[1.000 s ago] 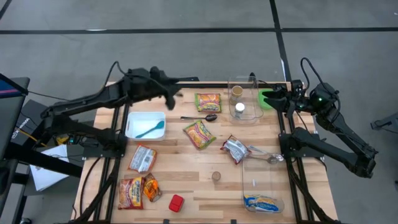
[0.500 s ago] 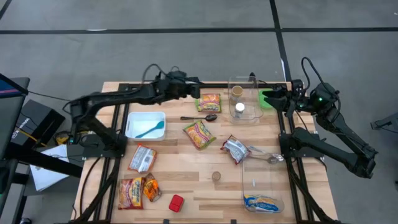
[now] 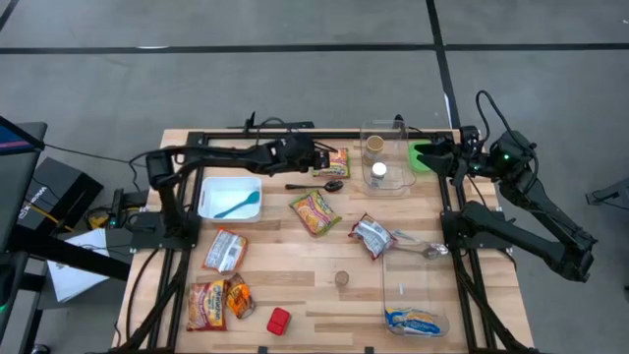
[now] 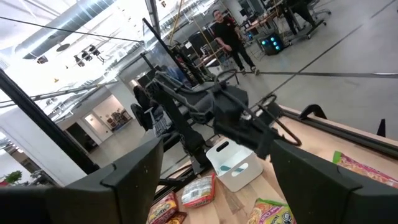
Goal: Pick & Place Food Item
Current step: Put the top green noodle pack into the bottom transparent bin
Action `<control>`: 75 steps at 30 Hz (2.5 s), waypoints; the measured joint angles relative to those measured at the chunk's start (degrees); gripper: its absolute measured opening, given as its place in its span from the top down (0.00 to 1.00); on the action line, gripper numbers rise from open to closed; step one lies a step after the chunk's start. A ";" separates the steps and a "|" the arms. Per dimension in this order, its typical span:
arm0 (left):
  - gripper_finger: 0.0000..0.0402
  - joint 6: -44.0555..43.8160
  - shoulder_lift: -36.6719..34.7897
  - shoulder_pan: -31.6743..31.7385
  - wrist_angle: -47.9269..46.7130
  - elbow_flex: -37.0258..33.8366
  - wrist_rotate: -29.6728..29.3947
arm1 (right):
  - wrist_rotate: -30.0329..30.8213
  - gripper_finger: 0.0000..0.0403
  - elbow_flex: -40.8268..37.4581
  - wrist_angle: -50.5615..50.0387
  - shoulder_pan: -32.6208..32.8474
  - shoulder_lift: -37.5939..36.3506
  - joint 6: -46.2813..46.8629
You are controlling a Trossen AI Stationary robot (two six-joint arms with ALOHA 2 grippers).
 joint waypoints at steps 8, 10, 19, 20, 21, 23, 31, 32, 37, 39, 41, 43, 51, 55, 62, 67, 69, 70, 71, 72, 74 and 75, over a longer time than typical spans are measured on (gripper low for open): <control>0.61 -3.80 3.50 -0.60 -3.03 0.00 -0.04 | -0.02 0.28 0.00 -0.04 0.00 0.00 -0.42; 0.61 -4.02 4.16 -0.60 -2.99 0.00 -0.06 | -0.02 0.28 0.00 -0.06 0.00 0.00 -0.42; 0.61 -5.13 7.66 -0.60 -2.24 0.02 0.10 | -0.01 0.28 0.00 -0.69 -0.04 0.00 0.02; 0.61 -5.13 8.13 -0.60 -2.16 0.00 -0.06 | -0.02 0.28 0.00 -0.72 -0.04 -0.02 0.15; 0.61 -5.13 8.59 -0.60 -1.48 0.00 -0.34 | -0.01 0.28 0.00 -0.74 -0.05 -0.02 0.40; 0.61 -5.13 9.16 -0.60 0.45 0.00 -0.41 | -0.02 0.28 0.00 -0.85 -0.05 0.00 0.46; 0.61 -4.54 10.01 -0.52 3.98 0.02 -0.46 | -0.02 0.28 0.00 -0.90 -0.04 -0.01 1.09; 0.62 -3.71 10.01 -0.36 4.09 0.00 -0.46 | -0.02 0.28 0.00 -0.90 -0.04 -0.02 1.08; 0.67 -3.07 10.01 -0.28 4.48 0.00 -0.48 | -0.02 0.28 0.00 -0.90 -0.04 0.00 1.07; 0.71 -3.02 10.01 -0.28 4.61 0.00 -0.48 | -0.02 0.28 0.00 -0.90 -0.04 0.00 1.05; 0.76 -1.87 10.01 -0.28 4.95 0.00 -0.46 | -0.02 0.28 0.00 -0.90 -0.04 0.00 1.01; 0.83 0.03 10.01 -0.28 5.94 0.00 -0.39 | -0.02 0.28 0.00 -0.90 -0.04 0.00 0.92; 0.99 1.58 9.98 -0.37 8.30 0.00 0.04 | -0.04 0.28 0.00 -0.90 -0.04 -0.02 0.98; 1.00 2.65 9.62 -0.82 8.93 0.00 1.97 | -0.04 0.28 0.00 -0.90 -0.04 0.00 1.05; 1.00 3.15 6.24 -3.00 11.43 0.00 2.62 | -0.09 0.28 0.00 -0.87 0.18 -0.01 1.09; 1.00 6.06 1.91 -4.05 12.01 0.00 2.60 | -0.11 0.28 0.00 -0.84 0.17 -0.02 1.05; 1.00 7.19 0.05 -4.19 11.68 0.00 2.62 | -0.10 0.28 0.00 -0.65 0.17 -0.01 0.99; 1.00 7.43 -0.83 -4.21 11.94 0.00 2.64 | -0.13 0.28 0.00 -0.41 0.17 0.00 0.82; 1.00 7.48 -1.65 -4.19 12.06 0.00 2.76 | -0.15 0.28 0.00 -0.22 0.17 -0.02 0.63; 1.00 7.65 -2.36 -4.19 12.14 0.00 3.14 | -0.15 0.28 0.00 -0.10 0.17 -0.02 0.61; 1.00 8.73 -3.56 -4.19 12.35 0.00 4.48 | -0.15 0.28 0.00 0.21 0.17 -0.02 0.61; 1.00 8.91 -4.08 -4.19 12.44 0.00 5.05 | -0.15 0.28 0.00 0.44 0.17 0.00 0.58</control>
